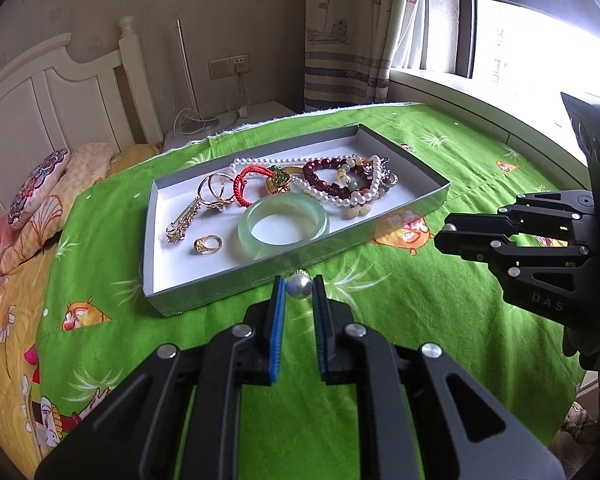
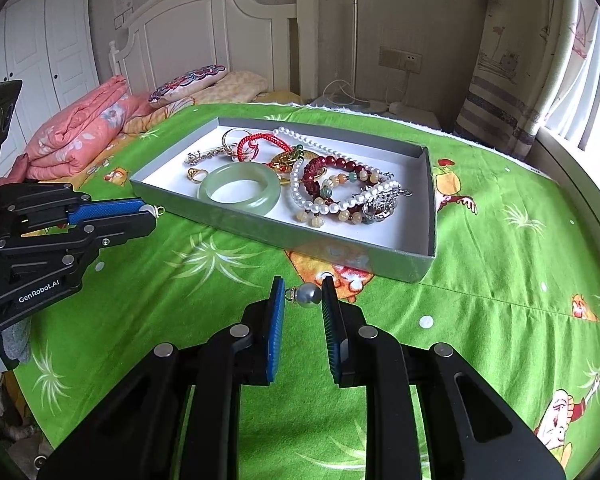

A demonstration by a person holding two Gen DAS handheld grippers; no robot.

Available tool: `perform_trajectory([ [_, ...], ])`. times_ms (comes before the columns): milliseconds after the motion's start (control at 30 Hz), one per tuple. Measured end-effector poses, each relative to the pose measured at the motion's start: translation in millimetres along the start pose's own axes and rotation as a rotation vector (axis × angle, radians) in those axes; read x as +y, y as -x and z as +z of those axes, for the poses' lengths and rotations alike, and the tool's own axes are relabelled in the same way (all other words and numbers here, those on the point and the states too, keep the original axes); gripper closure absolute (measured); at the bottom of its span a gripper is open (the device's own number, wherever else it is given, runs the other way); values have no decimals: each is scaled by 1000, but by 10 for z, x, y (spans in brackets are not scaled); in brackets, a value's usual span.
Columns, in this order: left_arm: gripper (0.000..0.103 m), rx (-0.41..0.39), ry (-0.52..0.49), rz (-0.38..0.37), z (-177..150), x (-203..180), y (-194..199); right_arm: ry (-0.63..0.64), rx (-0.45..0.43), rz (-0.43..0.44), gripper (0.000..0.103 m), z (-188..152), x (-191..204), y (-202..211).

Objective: Organize jewelry
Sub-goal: 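Carry the pearl earring into the box and open the right tool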

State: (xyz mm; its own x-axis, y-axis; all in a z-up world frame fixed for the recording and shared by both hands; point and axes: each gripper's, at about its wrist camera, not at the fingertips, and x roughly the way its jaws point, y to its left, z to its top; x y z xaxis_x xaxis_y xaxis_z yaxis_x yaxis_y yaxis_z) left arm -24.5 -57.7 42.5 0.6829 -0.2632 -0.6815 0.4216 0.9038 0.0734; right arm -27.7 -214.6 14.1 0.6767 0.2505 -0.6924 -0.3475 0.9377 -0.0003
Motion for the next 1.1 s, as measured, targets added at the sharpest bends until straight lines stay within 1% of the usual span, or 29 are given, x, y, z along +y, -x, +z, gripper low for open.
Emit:
perform_trajectory([
  [200,90,-9,-11,11,86,10,24,6,-37,-6,83,104,6,52],
  [433,90,-20,40,-6,276,151,-31,45,-81,33,83,300,109,-24],
  [567,90,-26,63,-16,372,210,-95,80,-89,34,83,407,213,-141],
  [833,90,-22,89,5,496,287,-277,108,-69,39,83,559,344,-460],
  [967,90,-13,111,7,520,339,-367,96,-70,69,83,593,364,-543],
  [1100,90,-3,127,7,540,368,-464,111,-63,63,83,615,414,-616],
])
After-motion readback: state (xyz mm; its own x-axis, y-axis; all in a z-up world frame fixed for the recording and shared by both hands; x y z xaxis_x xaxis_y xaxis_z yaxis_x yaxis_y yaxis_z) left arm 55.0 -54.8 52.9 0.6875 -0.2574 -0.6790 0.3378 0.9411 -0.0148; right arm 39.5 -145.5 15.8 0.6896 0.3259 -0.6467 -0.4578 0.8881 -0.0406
